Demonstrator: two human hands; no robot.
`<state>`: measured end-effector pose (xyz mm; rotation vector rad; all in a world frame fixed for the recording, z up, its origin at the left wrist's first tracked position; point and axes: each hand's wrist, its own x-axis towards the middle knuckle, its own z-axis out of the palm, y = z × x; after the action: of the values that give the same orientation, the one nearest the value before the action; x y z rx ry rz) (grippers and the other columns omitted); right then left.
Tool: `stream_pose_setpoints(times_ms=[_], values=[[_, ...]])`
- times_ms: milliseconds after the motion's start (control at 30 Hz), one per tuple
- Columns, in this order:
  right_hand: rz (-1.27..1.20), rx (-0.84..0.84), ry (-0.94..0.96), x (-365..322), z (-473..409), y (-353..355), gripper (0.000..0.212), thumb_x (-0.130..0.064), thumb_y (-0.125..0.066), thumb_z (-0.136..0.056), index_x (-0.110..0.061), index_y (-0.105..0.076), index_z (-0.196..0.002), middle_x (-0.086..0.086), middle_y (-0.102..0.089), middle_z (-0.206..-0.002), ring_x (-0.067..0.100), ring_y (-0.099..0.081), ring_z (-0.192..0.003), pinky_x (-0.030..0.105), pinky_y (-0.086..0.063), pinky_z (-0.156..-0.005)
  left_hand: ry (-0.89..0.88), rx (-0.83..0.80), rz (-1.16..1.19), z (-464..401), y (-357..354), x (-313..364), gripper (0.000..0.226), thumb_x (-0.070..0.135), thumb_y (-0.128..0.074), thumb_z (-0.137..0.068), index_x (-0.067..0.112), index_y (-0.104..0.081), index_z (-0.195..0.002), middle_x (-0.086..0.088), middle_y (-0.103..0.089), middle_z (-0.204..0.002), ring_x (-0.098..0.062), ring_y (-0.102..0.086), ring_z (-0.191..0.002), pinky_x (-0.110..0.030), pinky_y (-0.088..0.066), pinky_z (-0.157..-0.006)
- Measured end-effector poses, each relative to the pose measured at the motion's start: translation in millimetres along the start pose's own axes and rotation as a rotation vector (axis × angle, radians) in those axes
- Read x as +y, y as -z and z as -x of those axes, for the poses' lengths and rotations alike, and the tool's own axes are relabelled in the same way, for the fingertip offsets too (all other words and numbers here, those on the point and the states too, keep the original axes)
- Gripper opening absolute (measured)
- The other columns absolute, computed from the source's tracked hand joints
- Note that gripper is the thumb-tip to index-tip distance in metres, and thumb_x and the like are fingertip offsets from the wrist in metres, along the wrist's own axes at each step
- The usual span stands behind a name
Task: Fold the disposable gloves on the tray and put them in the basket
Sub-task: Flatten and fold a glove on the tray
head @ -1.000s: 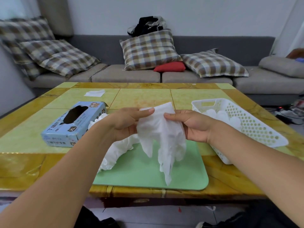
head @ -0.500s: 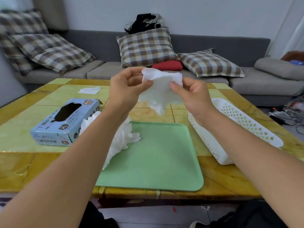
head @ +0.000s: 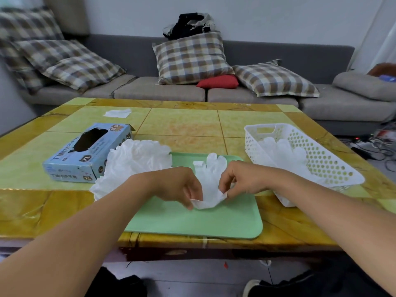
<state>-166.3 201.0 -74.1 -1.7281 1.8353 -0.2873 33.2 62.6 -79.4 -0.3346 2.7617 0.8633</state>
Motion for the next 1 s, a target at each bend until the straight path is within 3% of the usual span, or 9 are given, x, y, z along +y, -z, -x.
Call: stream_pose_setpoints(times_ms=[100,233,333,433,567,733,800,867,1000], values=[[0.033,-0.170,0.034,-8.8,5.2,7.6,0.016,-0.021,-0.083,-0.079,-0.031,-0.081,-0.091,-0.008,-0.077,-0.099,0.010,-0.068,-0.101,0.041,-0.051,-0.103,0.001,-0.114,0.022,3.8,4.0,7.3,0.026,0.018,-0.082,-0.083,0.032,-0.077,-0.104,0.024,-0.072,-0.090,0.005,-0.068,-0.092,-0.013,-0.049,-0.082],[0.009,-0.296,0.031,-13.0,11.9,15.3,0.008,-0.023,-0.079,-0.085,-0.024,-0.083,-0.093,-0.008,-0.077,-0.105,0.005,-0.067,-0.106,0.039,-0.046,-0.109,-0.027,-0.224,0.157,5.3,8.5,13.3,0.026,0.017,-0.076,-0.090,0.029,-0.075,-0.112,0.013,-0.075,-0.106,-0.003,-0.069,-0.103,-0.020,-0.051,-0.096],[-0.044,-0.029,0.020,-10.1,6.4,17.4,0.009,-0.021,-0.075,-0.090,-0.020,-0.082,-0.096,-0.009,-0.078,-0.095,0.008,-0.071,-0.094,0.036,-0.055,-0.096,-0.009,-0.018,0.181,0.4,16.8,7.7,0.017,0.017,-0.074,-0.091,0.024,-0.078,-0.106,0.011,-0.078,-0.096,-0.003,-0.071,-0.088,-0.018,-0.053,-0.083],[-0.030,0.289,0.047,-5.5,-15.4,11.3,0.013,-0.022,-0.072,-0.092,-0.021,-0.080,-0.103,-0.010,-0.076,-0.097,0.005,-0.069,-0.089,0.027,-0.056,-0.084,0.062,0.316,-0.072,-7.2,25.2,-4.7,0.010,0.026,-0.078,-0.087,0.021,-0.080,-0.096,0.013,-0.075,-0.088,0.006,-0.065,-0.074,-0.016,-0.048,-0.073],[0.129,0.242,0.018,-8.9,-50.0,-2.8,0.023,-0.025,-0.072,-0.091,-0.020,-0.074,-0.114,-0.012,-0.063,-0.087,0.009,-0.060,-0.081,0.023,-0.046,-0.071,0.228,0.279,-0.157,-14.6,18.9,-12.5,0.033,0.044,-0.085,-0.076,0.018,-0.077,-0.094,0.004,-0.075,-0.088,-0.010,-0.068,-0.081,-0.032,-0.056,-0.081],[0.130,0.224,-0.188,-4.2,-77.0,-2.2,0.089,-0.042,-0.086,-0.076,-0.015,-0.043,-0.150,0.002,-0.060,-0.122,0.022,-0.057,-0.110,0.030,-0.045,-0.083,0.247,0.257,-0.226,-18.2,10.7,-14.1,0.044,0.049,-0.090,-0.067,0.019,-0.073,-0.094,0.006,-0.070,-0.089,-0.016,-0.065,-0.085,-0.035,-0.055,-0.085],[0.104,0.236,-0.209,-1.3,-80.5,-1.2,0.107,-0.044,-0.089,-0.072,-0.016,-0.030,-0.157,0.003,-0.062,-0.120,0.024,-0.056,-0.114,0.028,-0.043,-0.080,0.231,0.263,-0.233,-17.6,9.9,-15.6,0.044,0.048,-0.089,-0.067,0.020,-0.071,-0.096,0.009,-0.065,-0.088,-0.016,-0.063,-0.088,-0.036,-0.055,-0.085],[0.105,0.233,-0.187,-3.9,-77.7,1.1,0.093,-0.042,-0.090,-0.071,-0.021,-0.043,-0.148,-0.001,-0.061,-0.104,0.021,-0.057,-0.101,0.028,-0.042,-0.072,0.213,0.262,-0.240,-15.7,8.9,-17.1,0.044,0.048,-0.088,-0.069,0.020,-0.069,-0.098,0.009,-0.063,-0.088,-0.016,-0.061,-0.088,-0.035,-0.054,-0.086],[0.144,0.047,-0.134,-20.1,-52.5,16.5,0.037,-0.042,-0.090,-0.071,-0.021,-0.064,-0.088,-0.004,-0.065,-0.081,0.013,-0.061,-0.073,0.030,-0.048,-0.066,0.159,0.312,-0.282,-13.6,12.3,-17.1,0.034,0.048,-0.085,-0.072,0.024,-0.065,-0.086,0.009,-0.062,-0.081,-0.015,-0.058,-0.080,-0.033,-0.051,-0.078]])
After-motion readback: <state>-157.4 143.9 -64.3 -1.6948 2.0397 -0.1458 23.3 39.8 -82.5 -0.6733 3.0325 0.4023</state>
